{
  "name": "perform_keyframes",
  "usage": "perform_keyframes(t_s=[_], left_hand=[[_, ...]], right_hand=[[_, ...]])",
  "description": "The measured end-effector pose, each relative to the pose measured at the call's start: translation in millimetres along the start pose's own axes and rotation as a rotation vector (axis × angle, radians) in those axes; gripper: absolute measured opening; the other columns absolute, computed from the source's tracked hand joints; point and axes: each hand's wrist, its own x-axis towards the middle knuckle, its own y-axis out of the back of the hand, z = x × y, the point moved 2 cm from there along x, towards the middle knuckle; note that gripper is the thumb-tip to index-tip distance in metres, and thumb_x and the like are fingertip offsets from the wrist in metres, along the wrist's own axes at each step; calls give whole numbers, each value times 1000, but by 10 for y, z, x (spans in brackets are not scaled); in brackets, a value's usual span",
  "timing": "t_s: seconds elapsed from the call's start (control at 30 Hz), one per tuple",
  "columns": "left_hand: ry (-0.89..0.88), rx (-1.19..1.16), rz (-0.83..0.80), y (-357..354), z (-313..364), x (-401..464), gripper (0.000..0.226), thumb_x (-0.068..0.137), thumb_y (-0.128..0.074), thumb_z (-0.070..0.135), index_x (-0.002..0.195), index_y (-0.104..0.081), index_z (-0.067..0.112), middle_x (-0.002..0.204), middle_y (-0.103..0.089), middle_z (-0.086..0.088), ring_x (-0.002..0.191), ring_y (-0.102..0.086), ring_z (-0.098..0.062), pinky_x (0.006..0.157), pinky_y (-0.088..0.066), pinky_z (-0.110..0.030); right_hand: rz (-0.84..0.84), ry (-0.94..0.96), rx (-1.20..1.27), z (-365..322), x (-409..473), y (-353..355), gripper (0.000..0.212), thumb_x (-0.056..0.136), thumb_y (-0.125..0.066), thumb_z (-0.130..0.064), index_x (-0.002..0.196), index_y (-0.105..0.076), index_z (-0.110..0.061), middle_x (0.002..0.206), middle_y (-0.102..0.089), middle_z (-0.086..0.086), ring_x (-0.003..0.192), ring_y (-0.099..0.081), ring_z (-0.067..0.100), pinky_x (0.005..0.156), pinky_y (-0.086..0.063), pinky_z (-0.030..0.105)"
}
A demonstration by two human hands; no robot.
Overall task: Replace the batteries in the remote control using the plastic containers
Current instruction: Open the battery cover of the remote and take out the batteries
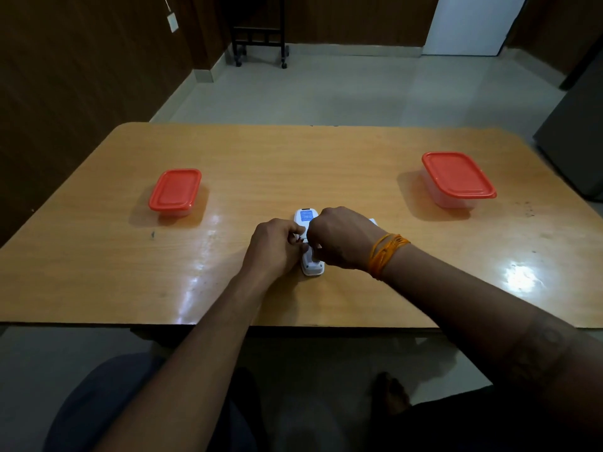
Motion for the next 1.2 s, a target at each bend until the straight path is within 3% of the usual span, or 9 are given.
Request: perform_keyframes(t_s=[0.17,0.27,0.37,0.47,0.6,0.7,0.77,0.9,1.2], left_hand=[[-44,24,7,41,52,-32,10,87,-71,12,91,-80,12,82,-68,-11,77,-52,-18,69,-37,-26],[-37,37,-6,67,84,-63,15,86,-69,10,73,-70,16,72,-56,-4,76,-53,-24,66,-35,-28],[-35,57,-17,67,106,-68,9,87,-68,8,82,-75,8,84,-69,-17,87,-63,-34,66,-34,-28],[-32,60,-31,71,119,-75,14,87,-67,10,89,-80,13,98,-75,-18,96,-67,-34,68,-36,-26],[-20,60,-50,70,106,-72,27,85,-63,9,65,-63,27,71,-60,-4,86,-67,-35,64,-39,-29],[-10,26,-53,66,78,-62,33,84,-59,5,64,-62,30,72,-63,-2,78,-64,-29,63,-46,-30],[-16,-3,-49,58,60,-52,34,87,-57,4,70,-72,29,80,-69,-4,80,-64,-25,65,-43,-26],[-1,-32,-20,32,9,-26,32,92,-61,9,114,-82,18,115,-77,-7,104,-70,-24,81,-49,-25],[16,-53,3,2,-44,8,33,90,-76,14,122,-79,17,117,-77,-7,107,-71,-20,87,-49,-23]], right_hand=[[-40,70,-27,-33,20,78,18,96,-70,-24,108,-73,-11,106,-70,14,97,-69,35,74,-51,36],[-58,88,-45,-46,11,135,20,95,-71,-26,107,-73,-10,100,-67,14,91,-67,35,72,-51,37],[-56,87,-33,-43,-21,125,14,92,-69,-24,97,-69,-11,82,-48,8,75,-54,32,65,-44,35],[21,102,54,-41,-82,30,12,88,-65,-24,87,-56,-15,82,-56,6,72,-57,33,62,-43,36],[152,120,222,-24,-134,-126,25,88,-62,-19,112,-64,-16,94,-70,7,79,-66,35,65,-54,44],[199,122,327,-17,-170,-232,33,89,-63,-18,121,-62,-19,92,-70,5,77,-66,31,64,-52,41],[219,106,399,-7,-187,-288,30,89,-63,-18,120,-62,-18,93,-70,5,80,-65,30,67,-53,42],[263,88,476,-22,-194,-362,15,90,-62,-16,104,-66,-17,90,-70,7,79,-64,31,65,-50,41],[310,-99,670,-8,-196,-433,11,87,-74,-25,91,-79,-17,80,-69,-2,71,-61,16,66,-51,35]])
